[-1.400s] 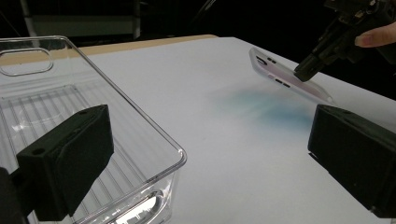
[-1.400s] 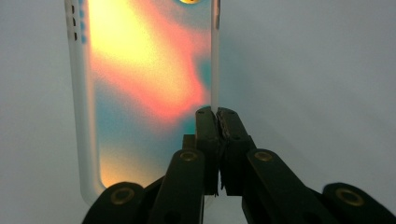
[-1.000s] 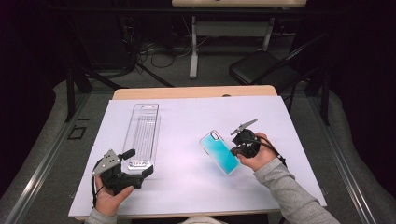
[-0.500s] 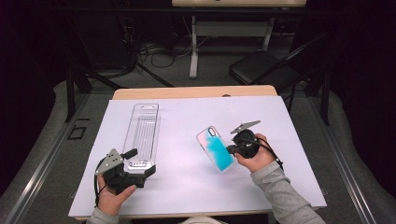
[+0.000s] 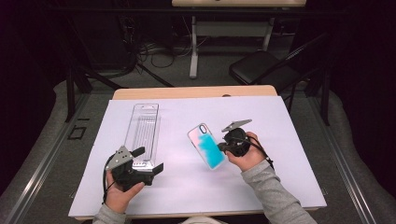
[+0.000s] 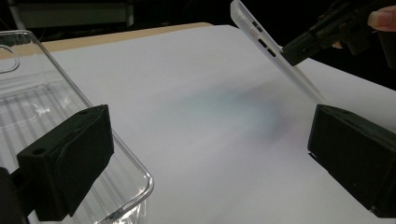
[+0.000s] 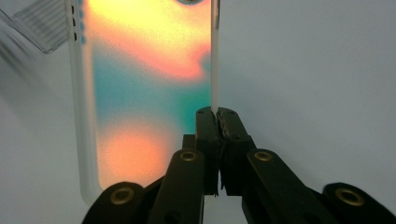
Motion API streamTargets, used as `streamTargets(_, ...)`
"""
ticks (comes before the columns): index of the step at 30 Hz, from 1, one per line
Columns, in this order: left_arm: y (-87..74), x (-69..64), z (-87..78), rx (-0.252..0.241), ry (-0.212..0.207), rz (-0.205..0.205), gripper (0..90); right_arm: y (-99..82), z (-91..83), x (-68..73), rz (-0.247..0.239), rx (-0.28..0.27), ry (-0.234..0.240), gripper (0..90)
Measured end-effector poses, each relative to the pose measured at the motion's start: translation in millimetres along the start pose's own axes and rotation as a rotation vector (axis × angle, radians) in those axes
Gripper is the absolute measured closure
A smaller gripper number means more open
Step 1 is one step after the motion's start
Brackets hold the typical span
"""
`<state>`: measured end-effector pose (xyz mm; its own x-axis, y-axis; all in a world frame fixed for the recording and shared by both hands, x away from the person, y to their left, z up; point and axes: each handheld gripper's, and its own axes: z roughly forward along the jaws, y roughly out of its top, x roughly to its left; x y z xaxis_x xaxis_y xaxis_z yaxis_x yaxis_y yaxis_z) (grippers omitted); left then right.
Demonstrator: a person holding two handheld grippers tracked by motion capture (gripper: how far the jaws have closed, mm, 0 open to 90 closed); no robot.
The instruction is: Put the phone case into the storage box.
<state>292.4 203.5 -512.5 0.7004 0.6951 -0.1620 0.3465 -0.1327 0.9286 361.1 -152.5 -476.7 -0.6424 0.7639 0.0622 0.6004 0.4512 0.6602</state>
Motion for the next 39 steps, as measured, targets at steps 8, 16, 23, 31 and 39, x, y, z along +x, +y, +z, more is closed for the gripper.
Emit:
streamTargets(8, 15.2, -5.3, 11.2, 0.004, 0.002, 0.006, 0.4, 11.8, 4.6, 4.8, -0.011, -0.027, 0.012, 88.1)
streamTargets(16, 31.4, -9.0, 27.5, 0.015, -0.008, 0.007, 0.5, 20.0, 6.5, 6.1, 0.001, -0.062, 0.022, 88.2)
streamTargets(23, 44.1, -10.0, 40.4, 0.023, -0.007, -0.004, 1.1, 21.5, 2.6, 2.7, 0.017, -0.092, 0.021, 88.1)
streamTargets(31, 62.3, -10.7, 49.8, 0.030, -0.009, -0.014, 2.4, 20.9, 1.1, 1.0, 0.018, -0.100, 0.014, 88.1)
streamTargets(39, 81.0, -11.9, 58.2, 0.017, -0.002, -0.023, 2.5, 21.1, 1.7, 0.6, 0.016, -0.106, 0.014, 88.1)
